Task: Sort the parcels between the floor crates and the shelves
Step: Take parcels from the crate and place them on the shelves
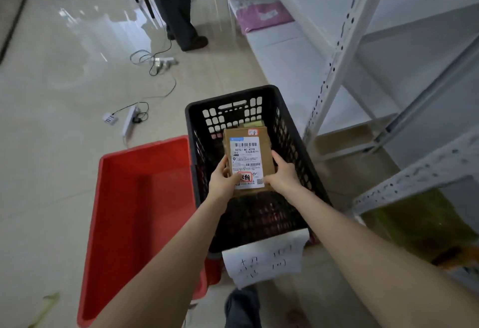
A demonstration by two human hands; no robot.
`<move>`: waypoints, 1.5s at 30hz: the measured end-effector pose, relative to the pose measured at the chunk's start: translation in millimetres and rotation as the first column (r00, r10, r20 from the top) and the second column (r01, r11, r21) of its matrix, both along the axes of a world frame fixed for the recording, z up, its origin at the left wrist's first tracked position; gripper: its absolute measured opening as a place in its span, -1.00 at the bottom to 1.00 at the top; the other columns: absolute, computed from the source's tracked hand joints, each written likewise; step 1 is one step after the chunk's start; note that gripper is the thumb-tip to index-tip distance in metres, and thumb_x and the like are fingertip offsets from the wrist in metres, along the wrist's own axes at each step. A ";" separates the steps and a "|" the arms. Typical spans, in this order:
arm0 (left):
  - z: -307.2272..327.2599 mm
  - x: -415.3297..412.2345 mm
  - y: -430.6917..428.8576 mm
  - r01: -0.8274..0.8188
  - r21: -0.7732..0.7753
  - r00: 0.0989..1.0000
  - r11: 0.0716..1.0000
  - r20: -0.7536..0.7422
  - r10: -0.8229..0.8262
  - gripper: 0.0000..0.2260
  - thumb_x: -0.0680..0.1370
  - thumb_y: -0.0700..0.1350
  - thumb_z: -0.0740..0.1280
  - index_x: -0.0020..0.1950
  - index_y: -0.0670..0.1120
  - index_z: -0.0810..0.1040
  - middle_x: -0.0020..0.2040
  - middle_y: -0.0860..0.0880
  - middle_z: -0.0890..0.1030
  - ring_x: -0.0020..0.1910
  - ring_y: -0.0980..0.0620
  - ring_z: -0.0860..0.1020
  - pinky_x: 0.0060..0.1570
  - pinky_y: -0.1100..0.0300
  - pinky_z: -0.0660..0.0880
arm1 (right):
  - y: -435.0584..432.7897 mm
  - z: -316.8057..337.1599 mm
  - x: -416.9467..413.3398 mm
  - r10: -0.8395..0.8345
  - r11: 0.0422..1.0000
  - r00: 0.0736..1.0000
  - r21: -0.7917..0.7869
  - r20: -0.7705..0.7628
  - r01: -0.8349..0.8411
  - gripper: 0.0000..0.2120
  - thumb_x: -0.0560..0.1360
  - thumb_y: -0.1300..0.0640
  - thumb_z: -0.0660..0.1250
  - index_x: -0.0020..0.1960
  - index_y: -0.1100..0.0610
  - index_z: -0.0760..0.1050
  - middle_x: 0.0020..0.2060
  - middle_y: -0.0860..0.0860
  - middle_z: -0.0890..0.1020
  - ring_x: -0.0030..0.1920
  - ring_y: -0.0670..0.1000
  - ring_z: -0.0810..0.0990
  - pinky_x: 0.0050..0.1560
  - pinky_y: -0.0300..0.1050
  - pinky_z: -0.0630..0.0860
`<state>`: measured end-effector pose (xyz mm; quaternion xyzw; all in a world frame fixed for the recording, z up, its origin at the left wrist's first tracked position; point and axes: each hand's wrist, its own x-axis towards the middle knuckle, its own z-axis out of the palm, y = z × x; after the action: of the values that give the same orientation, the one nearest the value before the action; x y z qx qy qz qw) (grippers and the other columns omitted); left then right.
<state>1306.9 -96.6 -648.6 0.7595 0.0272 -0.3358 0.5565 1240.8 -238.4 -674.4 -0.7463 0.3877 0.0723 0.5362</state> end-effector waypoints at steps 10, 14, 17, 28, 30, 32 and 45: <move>-113.1 142.2 -37.4 -0.040 0.295 0.991 0.955 0.136 0.000 -0.55 0.55 -0.19 0.27 0.43 0.05 0.35 0.10 0.04 0.60 -0.05 0.06 0.59 -0.03 0.11 0.55 | -9.7 -109.8 140.1 0.100 0.985 0.982 -0.124 -0.159 -0.121 -0.52 0.41 -0.07 0.41 0.31 -0.09 0.40 0.23 0.01 0.53 0.20 0.14 0.47 0.17 0.03 0.49; -159.0 167.9 -49.3 -0.085 0.302 0.995 0.949 0.067 0.068 -0.60 0.54 -0.23 0.24 0.37 -0.02 0.41 0.12 -0.01 0.60 0.00 -0.02 0.58 0.08 0.05 0.54 | -13.9 -141.9 162.0 0.178 0.947 0.952 -0.219 -0.248 -0.234 -0.49 0.46 -0.11 0.34 0.37 -0.08 0.34 0.39 0.00 0.32 0.30 0.19 0.30 0.19 0.04 0.38; -185.4 175.9 -60.7 -0.111 0.268 0.992 0.957 -0.034 0.125 -0.58 0.56 -0.22 0.21 0.43 -0.02 0.37 0.16 -0.06 0.60 0.08 -0.09 0.59 0.15 -0.01 0.53 | -19.5 -154.1 159.4 0.226 0.895 0.934 -0.319 -0.275 -0.311 -0.50 0.46 -0.13 0.32 0.37 -0.10 0.34 0.39 -0.01 0.25 0.33 0.14 0.24 0.25 0.05 0.33; -220.7 210.3 -85.0 -0.008 0.265 0.973 0.964 -0.220 0.069 -0.56 0.58 -0.25 0.19 0.46 -0.08 0.25 0.26 -0.17 0.53 0.14 -0.17 0.57 0.18 -0.07 0.51 | -36.6 -176.5 142.9 0.269 0.794 0.822 -0.367 -0.502 -0.484 -0.16 0.46 0.07 0.37 0.55 -0.06 -0.09 0.54 0.08 -0.19 0.52 0.18 -0.21 0.50 0.11 -0.06; -220.7 211.9 -85.4 0.025 0.293 0.974 0.956 -0.224 0.043 -0.56 0.57 -0.24 0.21 0.45 -0.11 0.24 0.27 -0.17 0.52 0.17 -0.16 0.55 0.20 -0.05 0.49 | -36.8 -178.3 142.3 0.270 0.796 0.815 -0.358 -0.512 -0.489 -0.17 0.46 0.06 0.37 0.55 -0.06 -0.08 0.54 0.07 -0.19 0.53 0.18 -0.21 0.51 0.11 -0.05; -216.3 209.4 -84.9 0.025 0.325 0.977 0.945 -0.207 0.045 -0.54 0.56 -0.21 0.24 0.45 -0.13 0.23 0.27 -0.18 0.52 0.16 -0.16 0.55 0.19 -0.03 0.50 | -36.4 -178.5 139.8 0.255 0.804 0.824 -0.363 -0.507 -0.472 -0.16 0.46 0.07 0.37 0.55 -0.06 -0.07 0.54 0.06 -0.18 0.53 0.18 -0.21 0.50 0.11 -0.05; -134.0 138.0 -79.8 0.417 0.851 0.339 0.319 0.180 -0.924 -0.09 0.41 0.20 0.42 0.55 0.03 -0.08 0.55 -0.11 0.07 0.52 -0.12 0.09 0.43 -0.09 0.20 | -31.9 -100.5 86.4 0.102 0.841 0.886 -0.435 -0.453 -0.320 -0.19 0.49 0.05 0.35 0.55 -0.06 -0.10 0.54 0.05 -0.13 0.53 0.14 -0.16 0.47 0.11 0.04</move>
<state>1445.0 -176.3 -782.6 0.8884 -0.3996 -0.2257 -0.0115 1327.2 -270.3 -774.9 -0.8655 0.4104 0.1856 0.2194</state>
